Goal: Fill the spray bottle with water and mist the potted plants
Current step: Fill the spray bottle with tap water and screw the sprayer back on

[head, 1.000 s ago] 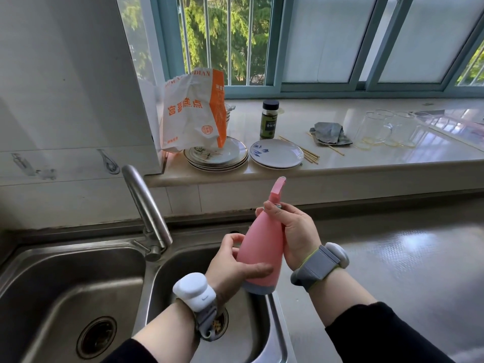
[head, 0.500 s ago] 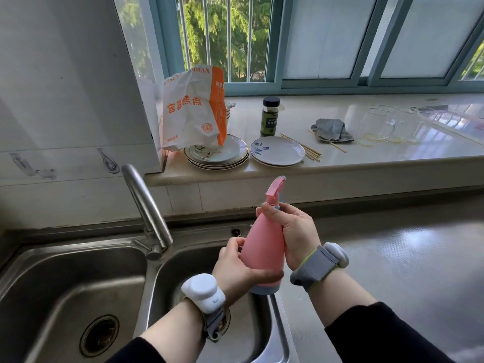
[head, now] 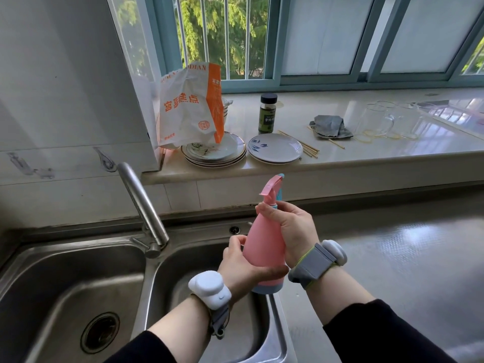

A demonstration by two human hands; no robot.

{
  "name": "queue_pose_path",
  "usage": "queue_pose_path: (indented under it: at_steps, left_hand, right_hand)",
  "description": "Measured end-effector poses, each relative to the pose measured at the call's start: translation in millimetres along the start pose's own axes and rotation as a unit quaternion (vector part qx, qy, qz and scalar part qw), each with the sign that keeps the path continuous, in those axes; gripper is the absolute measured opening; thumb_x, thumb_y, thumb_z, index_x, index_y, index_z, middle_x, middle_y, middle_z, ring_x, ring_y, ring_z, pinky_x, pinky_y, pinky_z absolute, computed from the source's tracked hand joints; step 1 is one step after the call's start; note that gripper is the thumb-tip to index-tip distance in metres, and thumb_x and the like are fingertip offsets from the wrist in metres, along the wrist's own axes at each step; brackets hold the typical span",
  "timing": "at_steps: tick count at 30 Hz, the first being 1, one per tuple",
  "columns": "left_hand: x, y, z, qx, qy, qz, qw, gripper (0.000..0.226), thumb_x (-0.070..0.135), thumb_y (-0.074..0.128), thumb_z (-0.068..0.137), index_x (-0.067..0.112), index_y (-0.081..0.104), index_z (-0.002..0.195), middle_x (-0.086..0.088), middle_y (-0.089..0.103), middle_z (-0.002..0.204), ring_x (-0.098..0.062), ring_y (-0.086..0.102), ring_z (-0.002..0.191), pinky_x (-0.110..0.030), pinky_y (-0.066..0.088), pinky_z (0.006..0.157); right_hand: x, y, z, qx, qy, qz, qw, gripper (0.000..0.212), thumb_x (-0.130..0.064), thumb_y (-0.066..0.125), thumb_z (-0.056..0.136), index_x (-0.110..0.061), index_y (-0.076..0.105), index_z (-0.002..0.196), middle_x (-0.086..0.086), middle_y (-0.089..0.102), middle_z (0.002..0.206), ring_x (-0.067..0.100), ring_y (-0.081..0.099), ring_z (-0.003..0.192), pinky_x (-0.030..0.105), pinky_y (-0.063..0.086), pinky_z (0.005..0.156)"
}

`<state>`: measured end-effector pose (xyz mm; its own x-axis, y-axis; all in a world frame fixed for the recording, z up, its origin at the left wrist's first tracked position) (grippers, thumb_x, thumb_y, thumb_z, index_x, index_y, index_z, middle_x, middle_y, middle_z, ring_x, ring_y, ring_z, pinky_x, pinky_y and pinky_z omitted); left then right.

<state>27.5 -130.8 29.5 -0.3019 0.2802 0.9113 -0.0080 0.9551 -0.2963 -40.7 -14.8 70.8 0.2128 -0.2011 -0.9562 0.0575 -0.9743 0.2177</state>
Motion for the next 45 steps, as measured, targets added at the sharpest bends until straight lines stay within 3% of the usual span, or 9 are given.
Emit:
queue_pose_path:
  at_steps: [6, 12, 15, 18, 23, 29, 34, 40, 45]
  left_hand:
    - [4.1, 7.3, 5.0, -0.090, -0.034, -0.193, 0.977, 0.078, 0.019, 0.080, 0.055, 0.009, 0.052, 0.128, -0.018, 0.066, 0.116, -0.030, 0.064, 0.105, -0.040, 0.052, 0.091]
    - [9.5, 17.7, 8.0, 0.004, -0.018, -0.023, 1.000, 0.095, 0.054, 0.089, 0.036, 0.029, 0.046, 0.117, 0.002, 0.063, 0.108, -0.015, 0.065, 0.097, -0.031, 0.056, 0.080]
    - [8.9, 29.9, 13.0, -0.049, -0.032, -0.113, 0.992, 0.092, 0.039, 0.089, 0.045, 0.020, 0.049, 0.126, -0.008, 0.065, 0.115, -0.023, 0.065, 0.104, -0.037, 0.054, 0.090]
    - [11.7, 38.9, 18.8, -0.056, -0.033, -0.165, 0.984, 0.082, 0.024, 0.084, 0.052, 0.011, 0.052, 0.127, -0.011, 0.069, 0.111, -0.021, 0.067, 0.098, -0.027, 0.053, 0.079]
    - [20.7, 51.6, 21.4, 0.063, -0.018, 0.028, 0.997, 0.095, 0.054, 0.088, 0.038, 0.031, 0.039, 0.116, 0.006, 0.053, 0.111, -0.010, 0.059, 0.097, -0.024, 0.051, 0.074]
    - [18.9, 74.2, 30.4, -0.014, -0.029, -0.158, 0.987, 0.091, 0.029, 0.086, 0.044, 0.015, 0.050, 0.127, -0.007, 0.066, 0.112, -0.018, 0.066, 0.097, -0.029, 0.054, 0.084]
    - [18.6, 73.9, 28.7, 0.058, -0.019, -0.006, 0.998, 0.093, 0.045, 0.090, 0.040, 0.027, 0.042, 0.118, 0.008, 0.057, 0.107, -0.009, 0.061, 0.093, -0.025, 0.052, 0.075]
    - [10.1, 57.8, 34.1, -0.073, -0.023, -0.194, 0.978, 0.086, 0.020, 0.086, 0.046, 0.016, 0.052, 0.125, -0.009, 0.069, 0.110, -0.019, 0.068, 0.097, -0.030, 0.055, 0.082]
    - [4.4, 37.0, 33.5, -0.017, -0.019, -0.086, 0.996, 0.086, 0.035, 0.091, 0.043, 0.022, 0.054, 0.119, -0.002, 0.069, 0.106, -0.017, 0.069, 0.093, -0.031, 0.057, 0.080]
  right_hand:
    - [-6.5, -12.2, 6.5, -0.012, -0.004, 0.036, 0.999, 0.067, -0.045, 0.091, 0.036, -0.014, 0.076, 0.094, 0.014, 0.073, 0.102, 0.036, 0.065, 0.100, 0.059, 0.050, 0.093]
    - [-2.9, -26.6, 13.8, 0.006, -0.002, 0.026, 1.000, 0.055, -0.045, 0.089, 0.049, -0.018, 0.076, 0.095, 0.007, 0.074, 0.101, 0.033, 0.065, 0.102, 0.057, 0.050, 0.093]
    - [-5.7, -36.0, 17.6, -0.004, 0.002, 0.037, 0.999, 0.062, -0.046, 0.091, 0.042, -0.016, 0.076, 0.095, 0.010, 0.073, 0.103, 0.035, 0.064, 0.103, 0.057, 0.050, 0.094]
    - [-9.7, -48.4, 24.8, 0.001, 0.004, 0.051, 0.999, 0.061, -0.041, 0.090, 0.042, -0.012, 0.076, 0.094, 0.013, 0.073, 0.102, 0.035, 0.065, 0.103, 0.056, 0.049, 0.096]
    - [-7.2, -61.7, 32.9, 0.017, 0.012, 0.027, 0.999, 0.025, -0.033, 0.089, 0.059, -0.027, 0.078, 0.080, 0.004, 0.075, 0.090, 0.030, 0.066, 0.093, 0.050, 0.054, 0.088]
    - [-8.4, -83.4, 42.7, 0.016, 0.018, 0.028, 0.999, 0.042, -0.038, 0.090, 0.051, -0.021, 0.077, 0.088, 0.007, 0.074, 0.098, 0.032, 0.065, 0.100, 0.055, 0.051, 0.093]
    - [-2.5, -87.3, 40.9, 0.043, 0.030, 0.025, 0.998, 0.037, -0.036, 0.090, 0.054, -0.021, 0.077, 0.085, 0.006, 0.075, 0.096, 0.031, 0.065, 0.100, 0.054, 0.051, 0.093]
    - [-5.1, -71.1, 37.3, 0.010, 0.029, 0.045, 0.999, 0.069, -0.041, 0.092, 0.041, -0.011, 0.073, 0.101, 0.013, 0.072, 0.106, 0.038, 0.063, 0.107, 0.056, 0.049, 0.096]
    - [-0.5, -55.0, 34.3, 0.020, 0.036, 0.075, 0.996, 0.057, -0.035, 0.087, 0.049, -0.005, 0.074, 0.095, 0.022, 0.070, 0.107, 0.029, 0.064, 0.089, 0.048, 0.052, 0.090]
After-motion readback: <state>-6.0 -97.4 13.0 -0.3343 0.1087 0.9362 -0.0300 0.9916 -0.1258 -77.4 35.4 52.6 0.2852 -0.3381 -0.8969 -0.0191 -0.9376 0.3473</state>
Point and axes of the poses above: each hand's wrist, its own z-axis towards the middle knuckle, its own y-axis out of the palm, x = y × z, the point moved 4 cm from there along z, towards the middle knuckle
